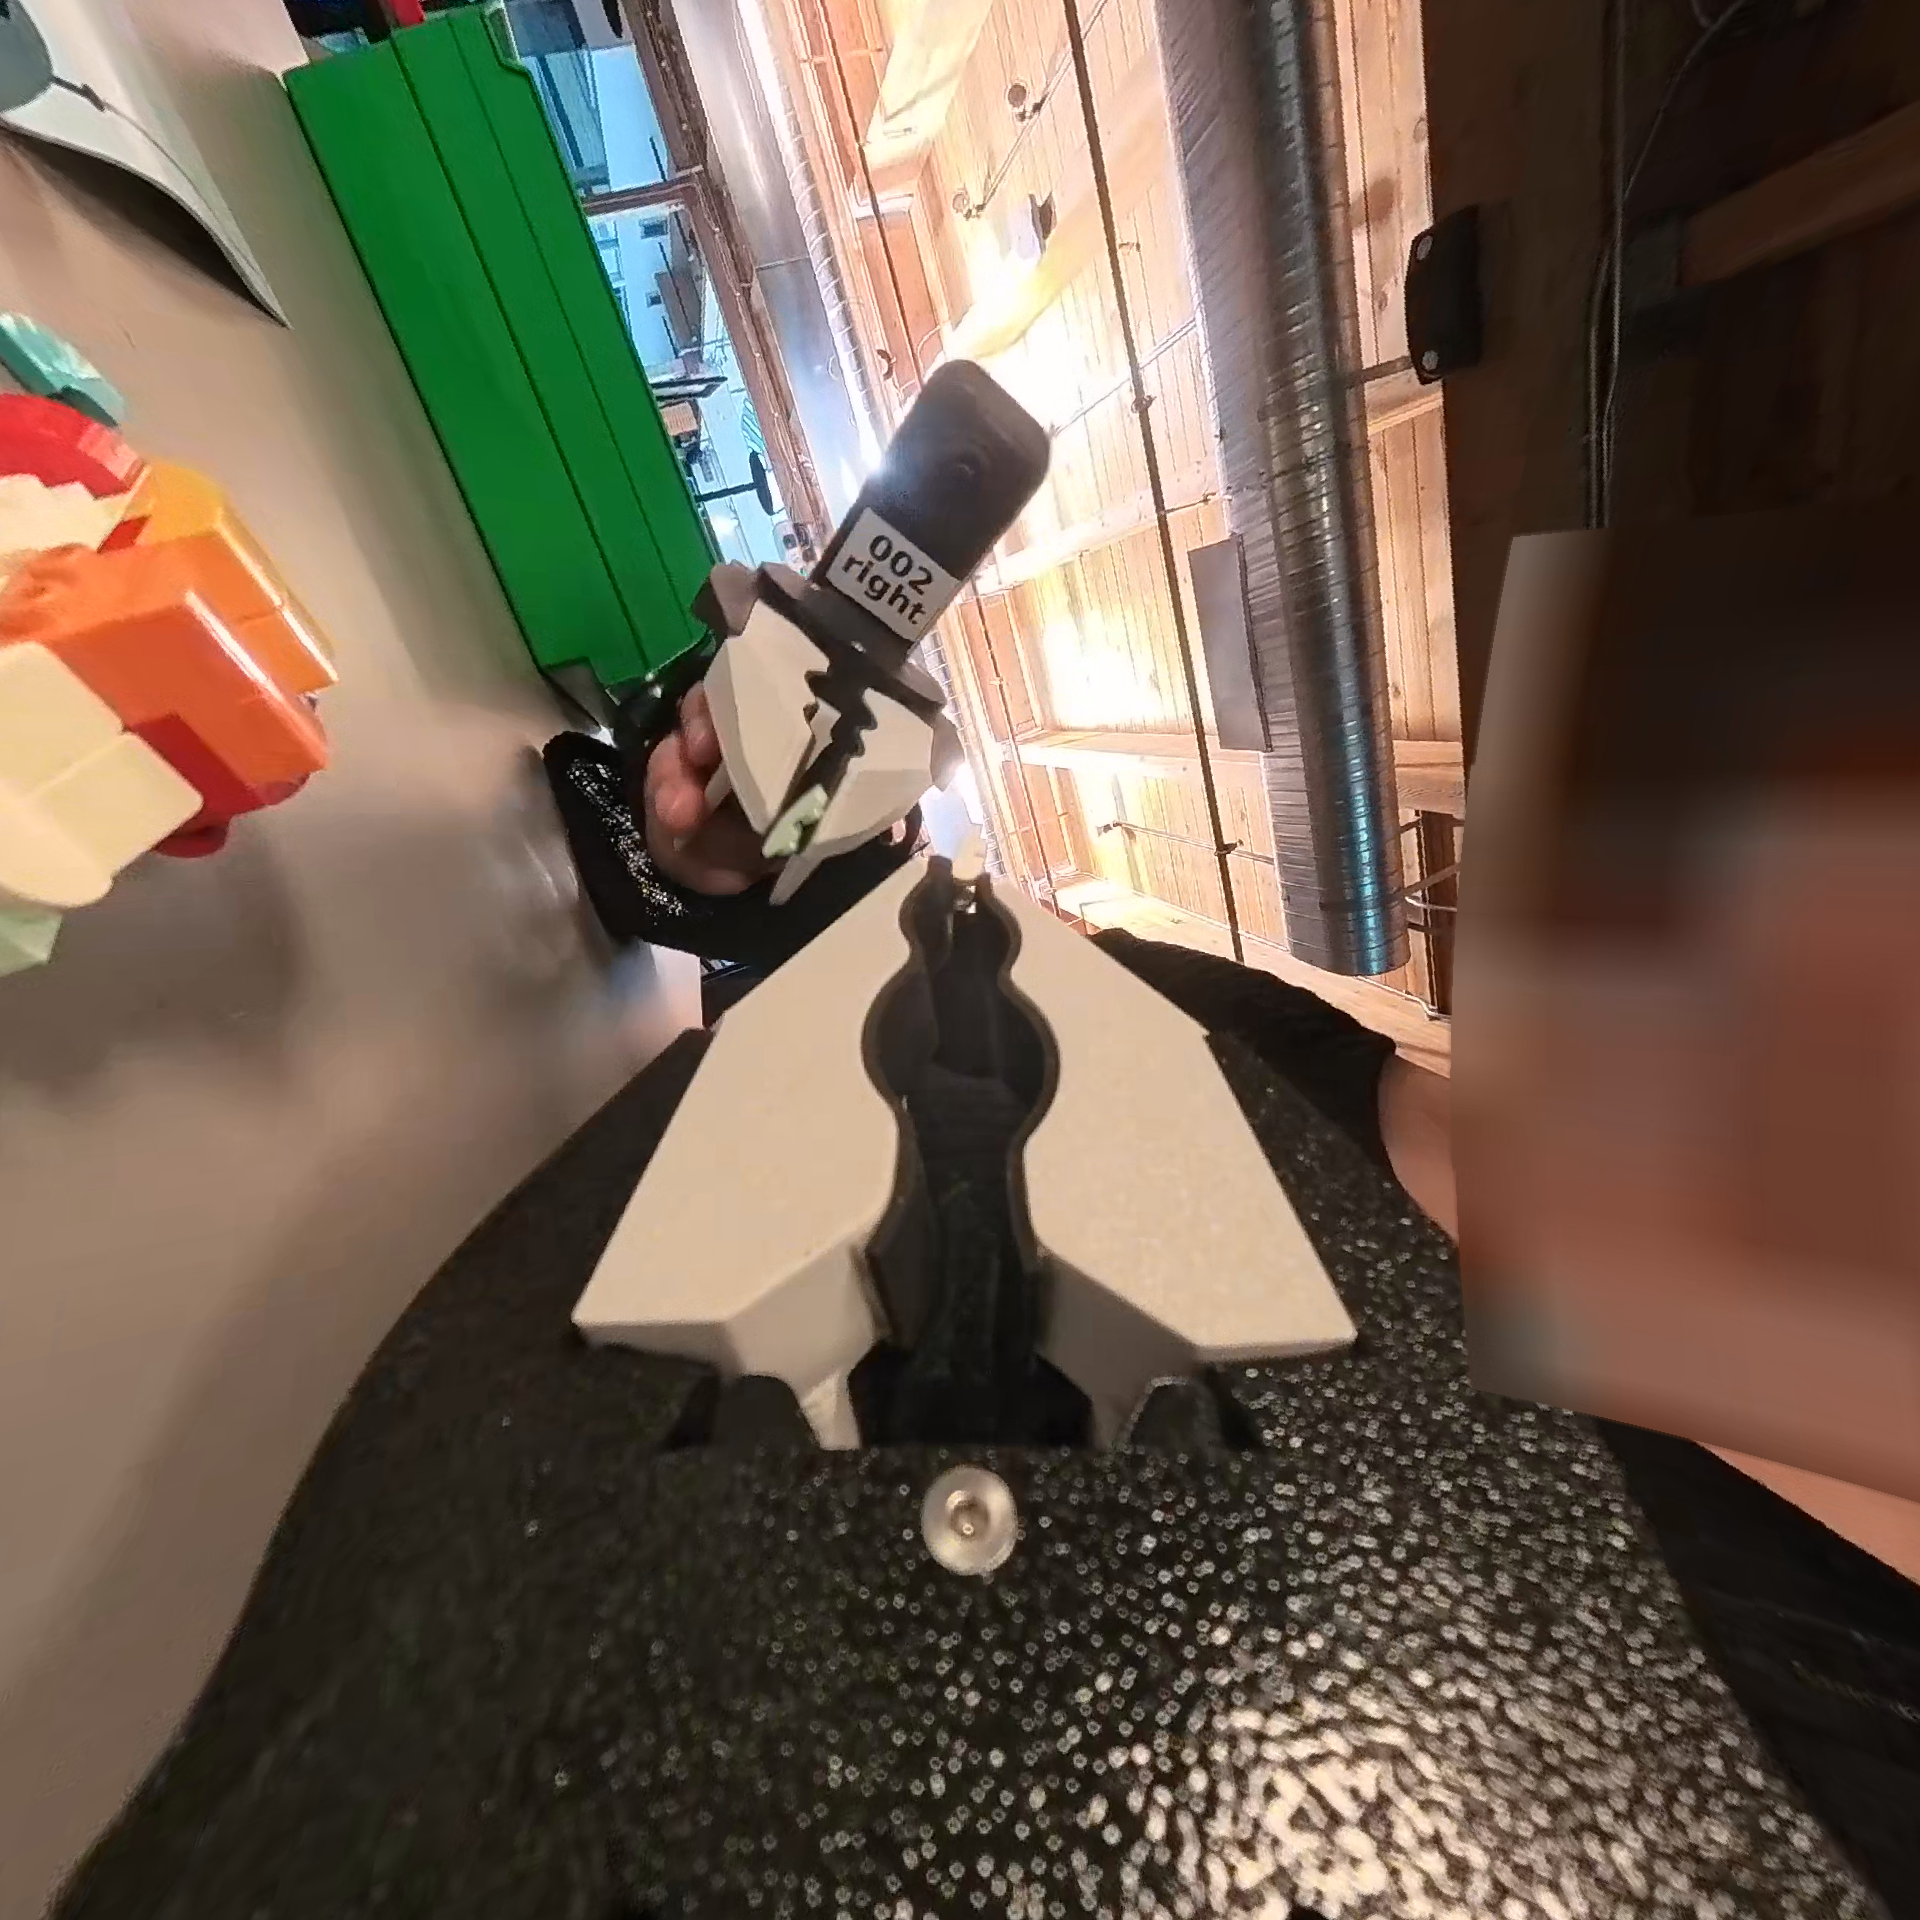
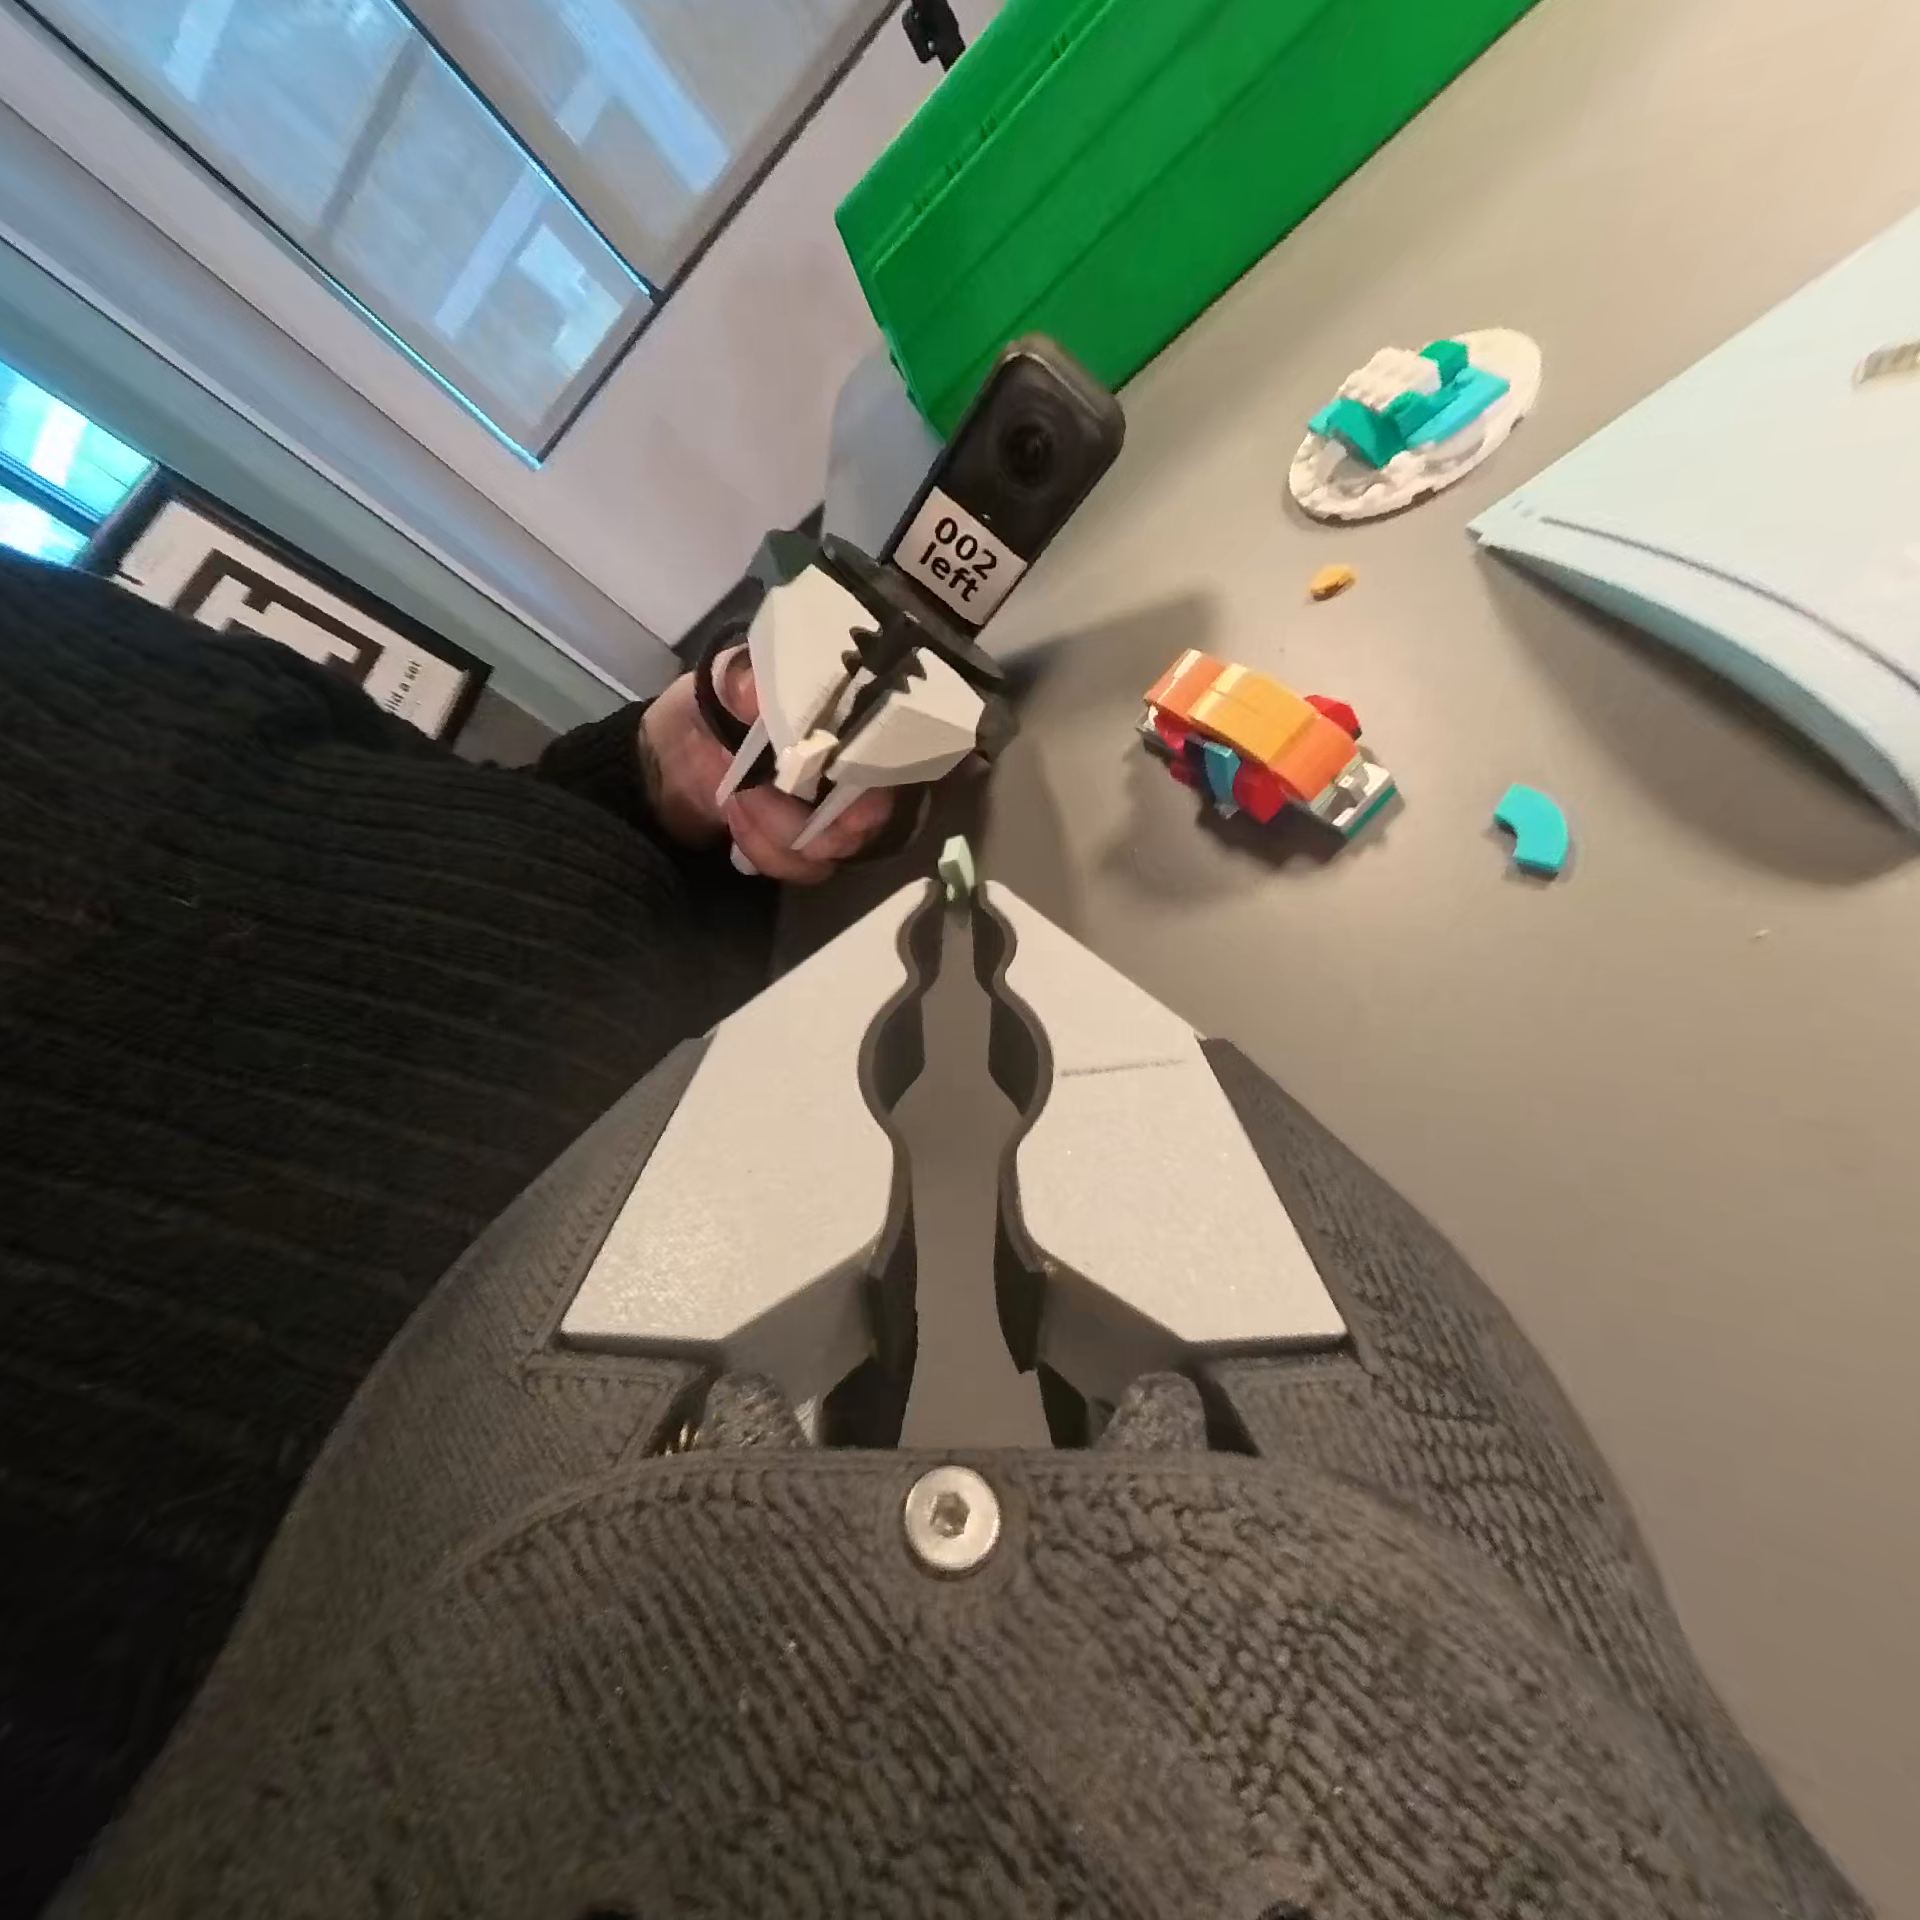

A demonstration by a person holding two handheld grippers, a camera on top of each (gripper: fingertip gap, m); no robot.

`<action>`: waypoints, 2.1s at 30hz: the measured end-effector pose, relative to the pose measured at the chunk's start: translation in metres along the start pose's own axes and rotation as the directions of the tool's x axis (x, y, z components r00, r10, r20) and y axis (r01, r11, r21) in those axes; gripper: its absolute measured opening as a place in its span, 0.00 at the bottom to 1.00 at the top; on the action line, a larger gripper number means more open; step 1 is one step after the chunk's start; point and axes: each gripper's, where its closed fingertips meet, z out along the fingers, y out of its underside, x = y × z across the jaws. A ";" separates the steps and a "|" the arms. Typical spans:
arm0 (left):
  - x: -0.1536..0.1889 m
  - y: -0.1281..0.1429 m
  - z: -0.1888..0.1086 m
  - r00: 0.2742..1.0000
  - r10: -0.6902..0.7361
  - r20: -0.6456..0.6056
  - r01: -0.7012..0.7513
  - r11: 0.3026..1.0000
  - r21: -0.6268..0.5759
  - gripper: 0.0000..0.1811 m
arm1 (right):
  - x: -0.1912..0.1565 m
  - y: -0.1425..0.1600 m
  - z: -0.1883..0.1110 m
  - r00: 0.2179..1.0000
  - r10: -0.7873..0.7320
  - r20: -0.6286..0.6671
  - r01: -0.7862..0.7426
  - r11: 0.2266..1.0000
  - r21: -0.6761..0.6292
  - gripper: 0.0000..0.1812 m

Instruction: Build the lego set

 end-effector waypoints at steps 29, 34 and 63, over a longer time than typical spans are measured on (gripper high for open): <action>0.035 0.005 -0.007 0.325 0.942 0.086 -0.928 0.335 -0.165 0.01 | -0.033 -0.014 0.000 0.939 -0.344 -0.011 0.344 0.938 0.040 0.02; 0.034 0.019 -0.004 0.005 1.000 0.029 -0.966 0.012 -0.260 0.01 | -0.049 -0.018 0.001 0.802 -0.595 -0.056 0.597 0.802 0.016 0.02; 0.021 -0.001 -0.006 -0.500 0.866 0.003 -0.764 -0.440 -0.471 0.01 | 0.056 0.027 -0.013 -0.291 -0.944 0.155 0.688 -0.319 -0.652 0.02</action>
